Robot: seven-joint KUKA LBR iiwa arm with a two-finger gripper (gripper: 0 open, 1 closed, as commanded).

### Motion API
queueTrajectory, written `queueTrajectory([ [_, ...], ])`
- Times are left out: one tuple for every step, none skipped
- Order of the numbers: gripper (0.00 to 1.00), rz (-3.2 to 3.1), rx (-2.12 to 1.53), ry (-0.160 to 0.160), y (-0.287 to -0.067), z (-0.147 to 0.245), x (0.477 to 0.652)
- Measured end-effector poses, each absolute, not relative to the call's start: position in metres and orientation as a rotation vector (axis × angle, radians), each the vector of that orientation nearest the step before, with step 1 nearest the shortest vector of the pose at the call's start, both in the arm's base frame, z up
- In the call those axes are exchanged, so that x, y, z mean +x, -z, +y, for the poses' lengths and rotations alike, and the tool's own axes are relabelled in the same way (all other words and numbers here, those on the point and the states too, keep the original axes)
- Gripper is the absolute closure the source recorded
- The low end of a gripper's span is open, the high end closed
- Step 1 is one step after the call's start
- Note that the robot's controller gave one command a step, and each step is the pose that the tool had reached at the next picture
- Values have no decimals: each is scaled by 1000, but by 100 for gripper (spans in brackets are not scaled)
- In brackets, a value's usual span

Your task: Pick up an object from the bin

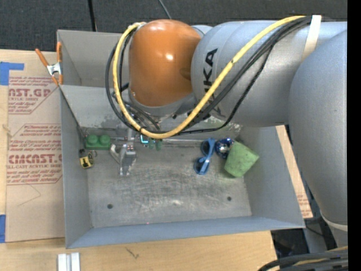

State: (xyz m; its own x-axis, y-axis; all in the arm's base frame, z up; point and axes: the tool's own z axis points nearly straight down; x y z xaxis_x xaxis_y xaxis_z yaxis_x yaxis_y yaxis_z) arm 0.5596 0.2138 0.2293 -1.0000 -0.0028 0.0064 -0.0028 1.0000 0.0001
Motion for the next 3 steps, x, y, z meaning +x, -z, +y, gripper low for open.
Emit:
queueTrajectory([
  [0, -3134, -107, -3, -106, 185, 582],
  [0, -3130, 272, 0, -124, 153, 545],
  [0, -3122, 344, 0, -112, 131, 533],
])
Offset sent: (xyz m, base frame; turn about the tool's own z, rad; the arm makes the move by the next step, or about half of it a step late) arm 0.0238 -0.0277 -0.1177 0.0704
